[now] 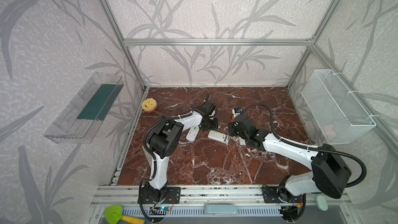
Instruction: Unload the batteries from the remote control
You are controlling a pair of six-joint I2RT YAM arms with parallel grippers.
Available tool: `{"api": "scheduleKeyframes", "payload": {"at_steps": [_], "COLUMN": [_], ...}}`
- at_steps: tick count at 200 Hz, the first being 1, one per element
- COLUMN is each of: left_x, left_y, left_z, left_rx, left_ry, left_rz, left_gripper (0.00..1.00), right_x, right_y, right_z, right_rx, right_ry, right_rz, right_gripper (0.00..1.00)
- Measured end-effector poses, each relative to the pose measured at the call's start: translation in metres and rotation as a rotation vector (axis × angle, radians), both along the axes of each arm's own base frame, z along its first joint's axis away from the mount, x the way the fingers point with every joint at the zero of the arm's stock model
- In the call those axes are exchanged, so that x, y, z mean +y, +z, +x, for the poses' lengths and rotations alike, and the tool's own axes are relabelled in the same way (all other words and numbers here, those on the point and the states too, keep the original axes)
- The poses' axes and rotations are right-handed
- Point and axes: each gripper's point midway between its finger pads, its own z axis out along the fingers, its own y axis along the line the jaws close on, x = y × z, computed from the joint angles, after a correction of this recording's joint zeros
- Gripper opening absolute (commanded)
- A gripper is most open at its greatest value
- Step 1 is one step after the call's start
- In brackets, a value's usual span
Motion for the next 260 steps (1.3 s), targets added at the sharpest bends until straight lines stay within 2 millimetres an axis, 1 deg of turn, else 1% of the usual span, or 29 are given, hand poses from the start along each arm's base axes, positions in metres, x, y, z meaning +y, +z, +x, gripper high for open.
{"api": "scheduleKeyframes", "payload": {"at_steps": [42,62,79,100,118,156,205,231,260], "left_x": [0.013,0.022,0.027,0.033,0.034,0.031,0.031,0.031,0.032], "left_y": [0.023,0.028,0.023,0.009,-0.005,-0.003,-0.003,-0.004,-0.005], "left_z": [-0.004,-0.006,-0.011,-0.021,-0.035,-0.038,-0.039,-0.039,-0.041], "left_rx": [-0.034,-0.039,-0.028,0.008,0.052,0.045,0.042,0.041,0.045], "left_ry": [0.039,0.061,0.074,0.085,0.091,0.107,0.121,0.127,0.141], "left_rz": [-0.028,-0.04,-0.044,-0.045,-0.059,-0.116,-0.132,-0.138,-0.145], "left_gripper": [0.4,0.41,0.4,0.4,0.4,0.41,0.4,0.36,0.34], "right_x": [0.002,0.003,0.002,0.001,-0.001,-0.007,-0.008,-0.008,-0.01], "right_y": [-0.003,-0.008,-0.011,-0.011,-0.011,-0.024,-0.021,-0.018,-0.022], "right_z": [0.007,0.009,0.011,0.014,0.016,0.016,0.016,0.017,0.016], "right_rx": [-0.012,-0.006,-0.005,-0.004,-0.007,0.023,0.018,0.01,0.017], "right_ry": [-0.017,-0.026,-0.035,-0.049,-0.064,-0.101,-0.11,-0.111,-0.121], "right_rz": [0.01,0.011,0.012,0.023,0.04,0.068,0.086,0.088,0.094], "right_gripper": [0.0,0.0,0.0,0.0,0.0,0.0,0.0,0.0,0.0]}}
